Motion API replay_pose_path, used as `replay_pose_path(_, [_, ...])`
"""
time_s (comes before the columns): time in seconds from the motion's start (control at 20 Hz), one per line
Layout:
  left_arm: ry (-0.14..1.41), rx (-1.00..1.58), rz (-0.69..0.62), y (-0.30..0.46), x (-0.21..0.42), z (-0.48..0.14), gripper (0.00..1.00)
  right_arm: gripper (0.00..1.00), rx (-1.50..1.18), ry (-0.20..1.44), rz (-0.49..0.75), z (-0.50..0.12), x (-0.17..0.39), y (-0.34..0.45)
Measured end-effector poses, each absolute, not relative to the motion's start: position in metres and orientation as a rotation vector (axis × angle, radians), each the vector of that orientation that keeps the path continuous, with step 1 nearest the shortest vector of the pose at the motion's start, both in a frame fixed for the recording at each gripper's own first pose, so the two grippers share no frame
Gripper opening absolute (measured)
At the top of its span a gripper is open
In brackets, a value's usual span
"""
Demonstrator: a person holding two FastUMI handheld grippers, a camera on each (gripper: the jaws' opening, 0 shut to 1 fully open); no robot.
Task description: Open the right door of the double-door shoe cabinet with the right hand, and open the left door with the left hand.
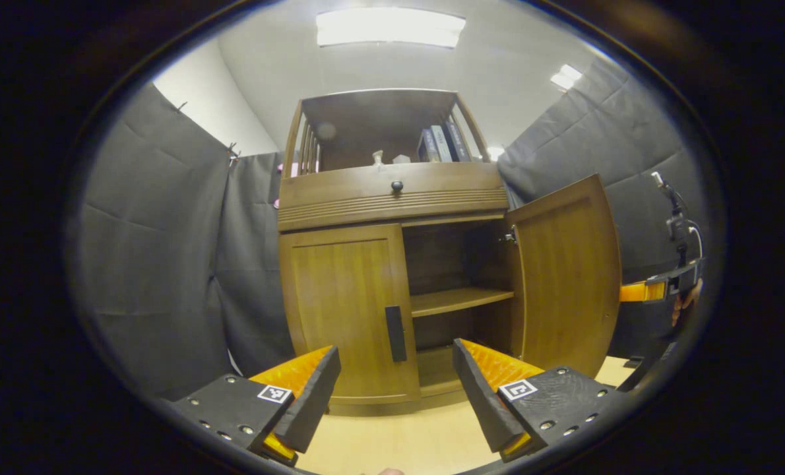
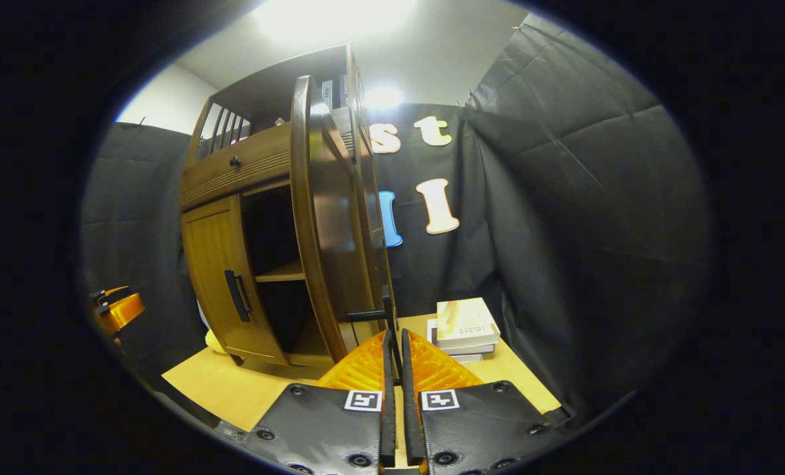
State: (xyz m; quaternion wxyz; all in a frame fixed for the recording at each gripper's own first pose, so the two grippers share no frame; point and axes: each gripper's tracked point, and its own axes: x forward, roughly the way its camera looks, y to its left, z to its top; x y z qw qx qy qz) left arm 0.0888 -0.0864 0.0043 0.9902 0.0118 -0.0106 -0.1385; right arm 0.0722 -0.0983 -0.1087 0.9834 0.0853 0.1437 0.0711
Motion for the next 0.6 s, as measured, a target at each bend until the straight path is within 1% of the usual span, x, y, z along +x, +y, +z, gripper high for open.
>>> replay_pose_path(0.05, [-0.026, 0.024, -0.289, -0.090, 0.093, 0.005, 1.00, 0.07, 0.158, 0.283, 0.133, -0.106, 0.067, -0.101])
replay_pose_path(0.1, [-0.031, 0.024, -0.299, -0.093, 0.096, 0.006, 0.97, 0.08, 0.148, 0.277, 0.126, -0.101, 0.063, -0.102])
replay_pose_path(0.15, [-0.036, 0.024, -0.308, -0.097, 0.100, 0.006, 0.97, 0.07, 0.136, 0.272, 0.116, -0.096, 0.057, -0.104])
replay_pose_path(0.2, [-0.040, 0.023, -0.316, -0.100, 0.104, 0.005, 1.00, 0.08, 0.126, 0.264, 0.101, -0.090, 0.051, -0.107])
replay_pose_path(0.3, [-0.041, 0.016, -0.328, -0.106, 0.114, 0.001, 1.00, 0.08, 0.114, 0.241, 0.068, -0.076, 0.042, -0.113])
replay_pose_path(0.5, [-0.037, -0.010, -0.341, -0.115, 0.146, -0.003, 1.00, 0.64, 0.107, 0.196, 0.027, -0.054, 0.018, -0.116])
replay_pose_path(0.55, [-0.040, -0.008, -0.341, -0.118, 0.155, -0.003, 0.98, 0.78, 0.092, 0.189, 0.010, -0.049, 0.011, -0.118])
replay_pose_path(0.6, [-0.042, -0.002, -0.339, -0.118, 0.164, -0.006, 0.98, 0.92, 0.075, 0.185, -0.003, -0.048, 0.008, -0.121])
